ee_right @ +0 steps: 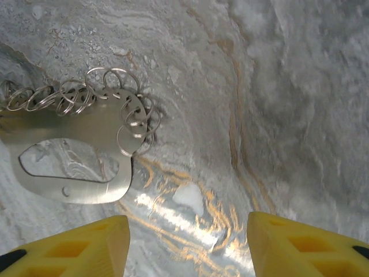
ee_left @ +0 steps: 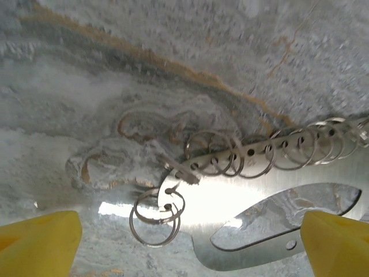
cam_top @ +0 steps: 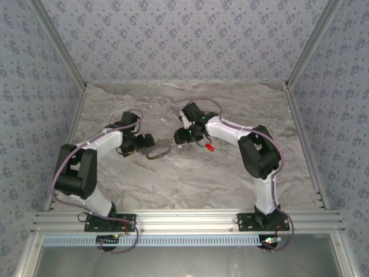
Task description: Put the keys on the keyring
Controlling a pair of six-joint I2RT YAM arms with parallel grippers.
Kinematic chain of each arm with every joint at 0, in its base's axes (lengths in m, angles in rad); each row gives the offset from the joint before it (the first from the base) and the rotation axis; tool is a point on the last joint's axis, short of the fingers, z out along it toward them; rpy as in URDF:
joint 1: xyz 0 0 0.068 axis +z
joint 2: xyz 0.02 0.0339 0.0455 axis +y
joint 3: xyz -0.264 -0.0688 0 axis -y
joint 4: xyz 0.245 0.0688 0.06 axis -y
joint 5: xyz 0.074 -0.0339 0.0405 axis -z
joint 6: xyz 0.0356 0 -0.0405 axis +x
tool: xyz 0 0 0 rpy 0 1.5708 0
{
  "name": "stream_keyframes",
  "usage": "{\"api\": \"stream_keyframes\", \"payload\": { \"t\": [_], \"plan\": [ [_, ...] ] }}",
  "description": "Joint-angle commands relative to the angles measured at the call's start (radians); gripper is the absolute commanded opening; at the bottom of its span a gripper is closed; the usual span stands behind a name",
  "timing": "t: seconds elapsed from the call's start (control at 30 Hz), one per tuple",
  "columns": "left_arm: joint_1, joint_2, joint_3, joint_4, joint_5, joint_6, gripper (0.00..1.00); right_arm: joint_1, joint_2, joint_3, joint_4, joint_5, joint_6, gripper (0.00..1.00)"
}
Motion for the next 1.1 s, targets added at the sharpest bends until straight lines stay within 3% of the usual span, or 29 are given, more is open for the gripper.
{"api": "stream_keyframes", "payload": {
  "t": [0.0,0.4,1.07],
  "plan": [
    [0.021,0.037,0.079,0.011,0.025,0.048,0.98,0.000,0.045,0.059,-0.029,0.012,-0.085,0.55],
    [0.068,0.076,0.259,-0.058,0.058,0.044,0.98,0.037,0.072,0.049,-0.021,-0.050,-0.110,0.47],
    [0.068,0.004,0.219,-0.051,0.061,-0.009,0.98,0.053,0.183,0.166,-0.036,-0.058,-0.131,0.44]
  ]
}}
